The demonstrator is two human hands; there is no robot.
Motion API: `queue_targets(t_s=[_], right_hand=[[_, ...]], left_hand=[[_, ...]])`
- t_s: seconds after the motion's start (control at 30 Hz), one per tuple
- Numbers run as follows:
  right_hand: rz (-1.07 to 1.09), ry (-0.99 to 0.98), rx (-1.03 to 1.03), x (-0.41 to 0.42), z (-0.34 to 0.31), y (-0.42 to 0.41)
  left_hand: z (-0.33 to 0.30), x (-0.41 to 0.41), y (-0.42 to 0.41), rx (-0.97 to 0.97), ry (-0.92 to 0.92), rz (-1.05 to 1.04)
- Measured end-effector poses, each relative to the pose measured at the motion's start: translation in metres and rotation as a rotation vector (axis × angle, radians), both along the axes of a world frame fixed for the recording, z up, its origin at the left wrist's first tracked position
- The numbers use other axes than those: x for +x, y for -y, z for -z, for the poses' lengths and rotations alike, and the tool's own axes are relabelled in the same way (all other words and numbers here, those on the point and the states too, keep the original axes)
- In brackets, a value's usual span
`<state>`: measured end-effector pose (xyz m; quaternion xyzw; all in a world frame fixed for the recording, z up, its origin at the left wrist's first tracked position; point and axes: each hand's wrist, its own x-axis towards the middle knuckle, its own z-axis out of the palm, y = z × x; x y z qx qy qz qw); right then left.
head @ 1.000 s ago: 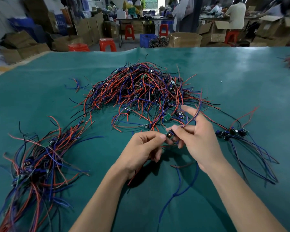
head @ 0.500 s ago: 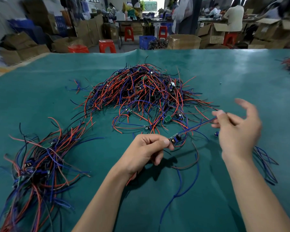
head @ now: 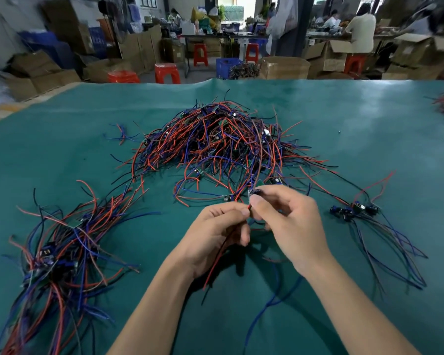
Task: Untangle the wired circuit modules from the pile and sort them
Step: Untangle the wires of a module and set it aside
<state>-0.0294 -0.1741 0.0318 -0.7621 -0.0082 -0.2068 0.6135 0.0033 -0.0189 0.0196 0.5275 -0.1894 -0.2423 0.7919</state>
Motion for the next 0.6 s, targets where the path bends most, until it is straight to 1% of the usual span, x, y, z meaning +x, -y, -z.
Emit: queue_targets(t_s=[0.07,0.13,0.2,0.3,0.4,0.47,0.53,0.57,0.6], right_hand=[[-0.058,-0.022,0.166,0.0,0.0,0.004],[-0.048,-0.018,0.219,0.001,0.0,0.004],[0.053,0.029,0.232,0.004,-0.001,0.007],[0.239,0.132,0.316,0.009,-0.005,0.022],[0.405,0.189,0.388,0.01,-0.011,0.04],[0.556,0.246,0.483,0.007,-0.018,0.056],[0.68,0.308,0.582,0.002,-0.033,0.074],[0.691,0.318,0.609,-0.001,-0.041,0.079],[0.645,0.31,0.623,-0.003,-0.049,0.076]], left_hand=[[0.002,0.001,0.0,0.022,0.023,0.028],[0.002,0.001,0.0,0.049,0.032,0.039],[0.003,0.002,0.0,0.091,0.061,0.04],[0.004,0.003,-0.001,0.135,0.111,0.059],[0.005,0.002,-0.001,0.172,0.141,0.102],[0.007,0.002,-0.001,0.174,0.143,0.116],[0.006,0.003,-0.003,0.137,0.106,0.088],[0.009,0.005,-0.003,0.111,0.077,0.068],[0.01,0.006,-0.002,0.087,0.053,0.05]])
